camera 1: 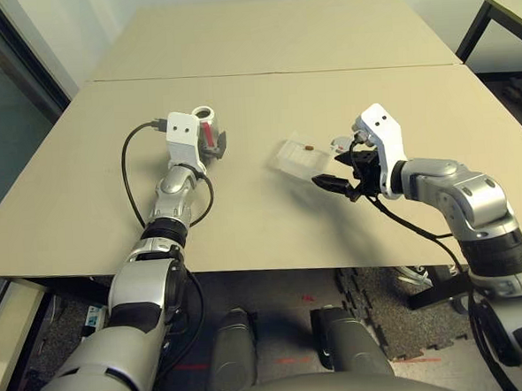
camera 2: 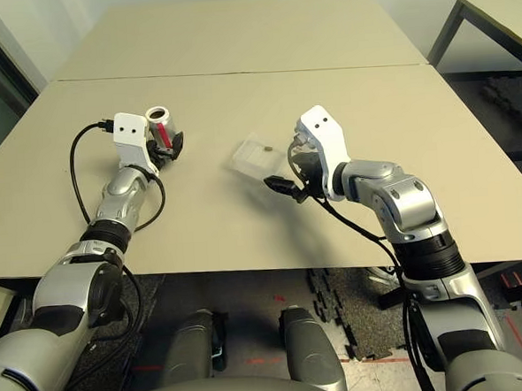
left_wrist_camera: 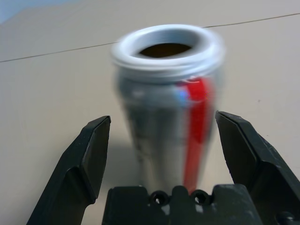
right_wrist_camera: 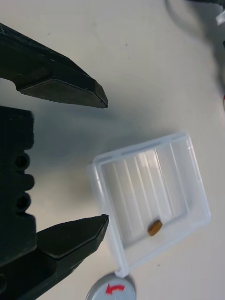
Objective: Pour the medicine from the bottle into the box.
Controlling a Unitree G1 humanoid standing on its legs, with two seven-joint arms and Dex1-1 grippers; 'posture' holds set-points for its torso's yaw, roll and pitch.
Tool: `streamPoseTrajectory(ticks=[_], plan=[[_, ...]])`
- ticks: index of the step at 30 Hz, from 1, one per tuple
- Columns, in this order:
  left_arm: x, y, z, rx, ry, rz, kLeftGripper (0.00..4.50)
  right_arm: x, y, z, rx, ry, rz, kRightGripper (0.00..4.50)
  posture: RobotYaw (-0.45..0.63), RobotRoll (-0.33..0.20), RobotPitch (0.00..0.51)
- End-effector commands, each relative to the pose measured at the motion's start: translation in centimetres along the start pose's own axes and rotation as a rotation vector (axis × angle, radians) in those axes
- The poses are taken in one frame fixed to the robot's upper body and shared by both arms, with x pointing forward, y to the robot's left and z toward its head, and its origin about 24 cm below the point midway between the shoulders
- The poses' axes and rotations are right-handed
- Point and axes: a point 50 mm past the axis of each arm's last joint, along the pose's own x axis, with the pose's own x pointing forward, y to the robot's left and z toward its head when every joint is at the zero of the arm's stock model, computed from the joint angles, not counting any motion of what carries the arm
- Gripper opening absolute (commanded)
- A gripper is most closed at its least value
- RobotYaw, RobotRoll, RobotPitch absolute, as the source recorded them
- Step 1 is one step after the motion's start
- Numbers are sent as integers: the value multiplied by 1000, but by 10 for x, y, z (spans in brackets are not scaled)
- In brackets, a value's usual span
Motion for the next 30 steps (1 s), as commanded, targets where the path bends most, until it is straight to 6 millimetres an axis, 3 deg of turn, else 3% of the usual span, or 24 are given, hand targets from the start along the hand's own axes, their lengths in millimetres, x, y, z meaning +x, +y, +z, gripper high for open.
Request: streamPoseTrajectory(ticks=[1,17,27,30], plan=[[-1,0,-1,-6,-4,4,4484,0,4,3,2,-15,12,4500,-137,0,118],[-21,-11,-10,-63,-40,-49,4484,-23,-12,3,16,-32,-61,4500,-112,0,107],[-56,1,-7,-136,-33,37,4484,-45,-33,14,122,-145,-147,4500,-67,0,109],[-73,7,-4,-141,-37,49,4484,-49,-50,20,189,-253,-276,4500,-56,0,113]])
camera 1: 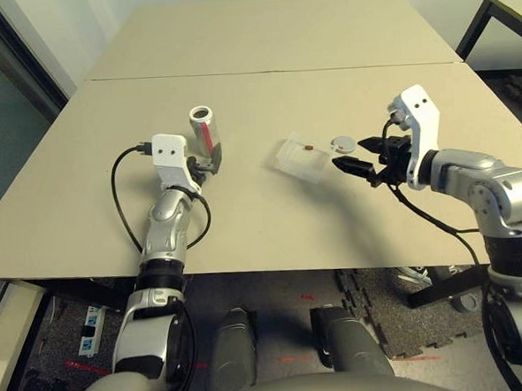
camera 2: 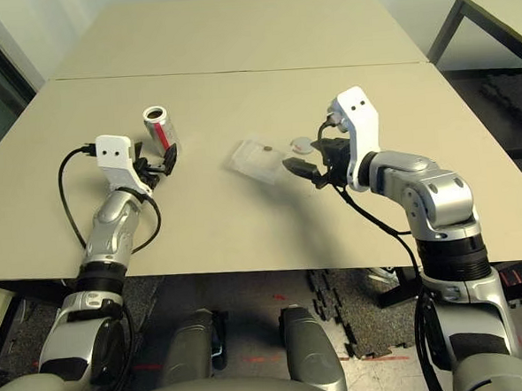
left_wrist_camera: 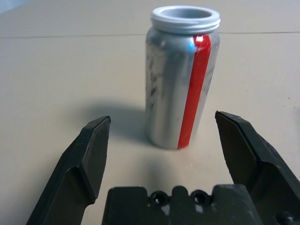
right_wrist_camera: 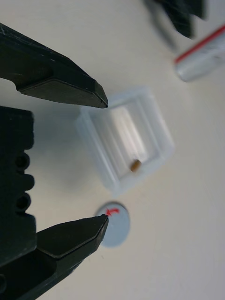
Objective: Pour the medicine from the bottle into the box.
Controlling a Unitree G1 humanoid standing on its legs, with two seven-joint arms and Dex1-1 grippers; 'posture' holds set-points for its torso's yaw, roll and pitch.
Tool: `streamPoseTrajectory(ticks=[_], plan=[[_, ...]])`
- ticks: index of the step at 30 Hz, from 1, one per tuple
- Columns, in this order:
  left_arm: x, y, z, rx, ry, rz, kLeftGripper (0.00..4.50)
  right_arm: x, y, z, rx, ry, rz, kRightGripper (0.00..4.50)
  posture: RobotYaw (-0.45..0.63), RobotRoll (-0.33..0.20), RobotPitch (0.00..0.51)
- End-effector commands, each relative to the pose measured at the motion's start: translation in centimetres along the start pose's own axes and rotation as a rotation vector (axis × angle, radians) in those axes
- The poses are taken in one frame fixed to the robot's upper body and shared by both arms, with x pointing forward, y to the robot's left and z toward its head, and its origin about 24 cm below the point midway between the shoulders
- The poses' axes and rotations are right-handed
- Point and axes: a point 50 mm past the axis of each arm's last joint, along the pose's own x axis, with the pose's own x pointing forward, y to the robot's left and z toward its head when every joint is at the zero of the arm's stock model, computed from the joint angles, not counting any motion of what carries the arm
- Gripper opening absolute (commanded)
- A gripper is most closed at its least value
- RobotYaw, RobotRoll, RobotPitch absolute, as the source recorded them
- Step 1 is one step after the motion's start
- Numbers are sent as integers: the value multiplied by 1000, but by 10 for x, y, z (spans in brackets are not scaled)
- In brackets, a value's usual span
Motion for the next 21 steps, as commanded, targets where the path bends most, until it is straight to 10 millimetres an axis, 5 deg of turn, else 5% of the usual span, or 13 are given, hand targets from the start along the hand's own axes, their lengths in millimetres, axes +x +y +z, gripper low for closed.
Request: streamPoseTrajectory(ticks=[1,10,16,21], plan=[[-15,8,7,-18,-5,25,4484,-2,-21,8,67,-108,-151,4500,-55,0,114],[0,84,42,58,-52,181,4484,6,-71,-3,48,-225,-561,4500,-17,0,134],[15,129,76,112,-89,292,4484,-9,-104,-16,31,-257,-877,4500,-2,0,133],[8,156,76,42,-72,457,4484,-26,-119,-33,84,-271,-1033,4500,-23,0,131]])
